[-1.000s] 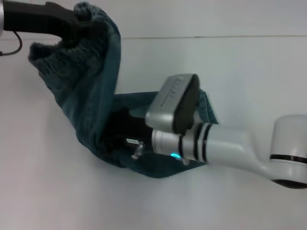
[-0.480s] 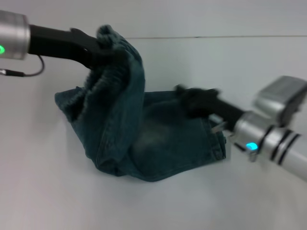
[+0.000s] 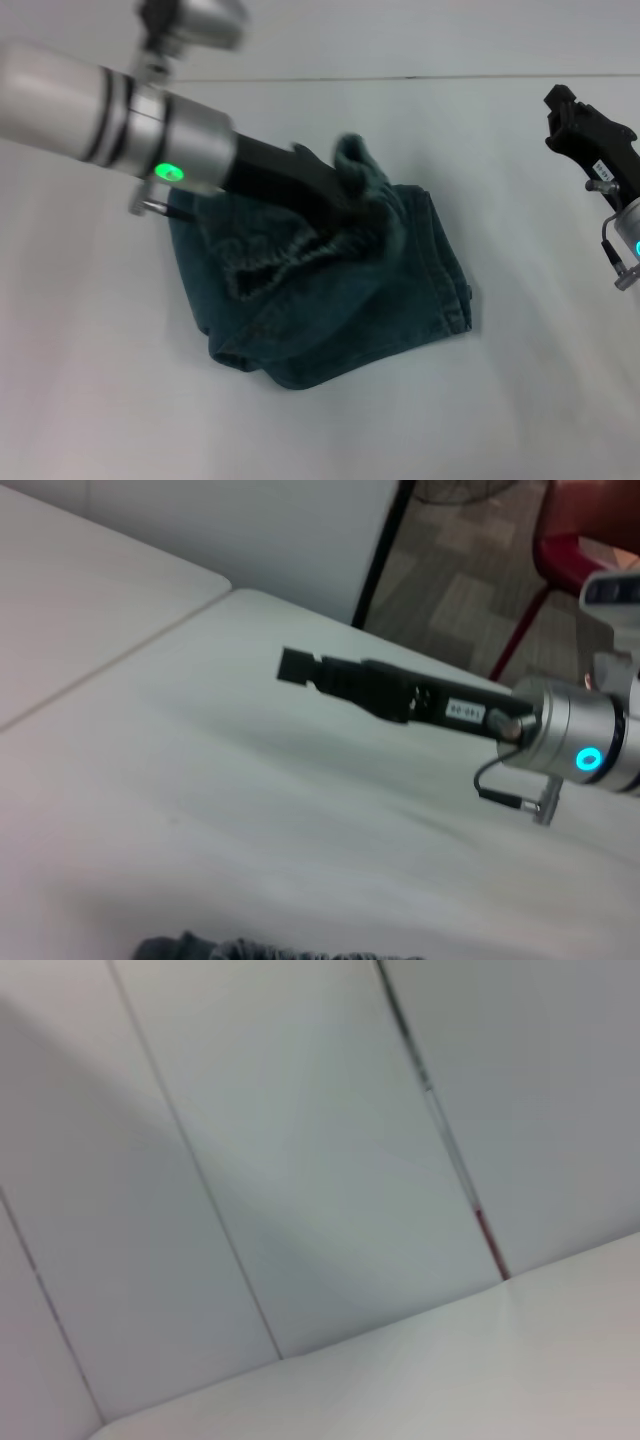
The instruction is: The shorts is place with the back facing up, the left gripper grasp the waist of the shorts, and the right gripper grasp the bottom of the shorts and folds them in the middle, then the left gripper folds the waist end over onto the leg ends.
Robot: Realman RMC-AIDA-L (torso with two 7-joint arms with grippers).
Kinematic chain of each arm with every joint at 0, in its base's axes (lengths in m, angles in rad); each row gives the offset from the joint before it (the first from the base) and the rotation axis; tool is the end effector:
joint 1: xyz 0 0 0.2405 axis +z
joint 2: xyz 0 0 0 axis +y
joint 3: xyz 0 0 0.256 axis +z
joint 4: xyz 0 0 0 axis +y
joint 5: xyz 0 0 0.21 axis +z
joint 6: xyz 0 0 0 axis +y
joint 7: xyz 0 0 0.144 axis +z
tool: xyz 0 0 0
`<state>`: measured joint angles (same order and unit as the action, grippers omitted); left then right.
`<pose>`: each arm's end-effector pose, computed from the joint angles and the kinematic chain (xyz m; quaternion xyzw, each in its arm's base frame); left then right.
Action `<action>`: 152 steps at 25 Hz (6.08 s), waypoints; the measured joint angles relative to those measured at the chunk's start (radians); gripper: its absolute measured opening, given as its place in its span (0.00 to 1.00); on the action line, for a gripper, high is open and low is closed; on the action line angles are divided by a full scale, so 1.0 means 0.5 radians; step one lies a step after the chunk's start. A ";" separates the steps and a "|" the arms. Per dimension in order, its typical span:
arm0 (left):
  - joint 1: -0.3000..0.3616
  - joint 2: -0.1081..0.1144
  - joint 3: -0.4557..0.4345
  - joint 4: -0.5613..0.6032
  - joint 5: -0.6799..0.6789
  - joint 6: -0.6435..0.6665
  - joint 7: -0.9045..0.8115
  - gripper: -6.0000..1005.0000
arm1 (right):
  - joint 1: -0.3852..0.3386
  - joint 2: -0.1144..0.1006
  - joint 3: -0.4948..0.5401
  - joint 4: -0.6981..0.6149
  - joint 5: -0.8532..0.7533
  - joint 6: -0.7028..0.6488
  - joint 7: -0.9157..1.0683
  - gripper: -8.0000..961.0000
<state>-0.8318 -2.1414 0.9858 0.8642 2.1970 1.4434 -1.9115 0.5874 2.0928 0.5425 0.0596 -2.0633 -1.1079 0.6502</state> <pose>-0.1333 0.3889 -0.0380 -0.9743 -0.1992 -0.0916 0.0522 0.3006 0.3648 -0.0283 -0.6764 0.3708 0.4080 0.4883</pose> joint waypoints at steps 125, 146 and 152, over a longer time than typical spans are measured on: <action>0.704 0.085 -0.755 -0.133 0.064 0.584 0.175 0.94 | 0.318 -0.021 -3.074 -1.783 -0.536 -0.119 3.135 0.12; 0.732 0.088 -0.897 -0.111 0.042 0.601 0.215 0.94 | -0.301 -0.144 -2.304 -1.936 0.334 -1.236 2.133 0.76; 0.739 0.089 -0.918 -0.112 0.042 0.594 0.215 0.94 | -0.462 -0.142 -2.260 -1.794 0.285 -1.330 1.890 0.83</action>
<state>-0.4625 -2.0968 0.5268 0.8082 2.2180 1.7406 -1.8039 0.3566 2.0217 -0.5877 -0.8375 -1.9207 -1.7729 1.5950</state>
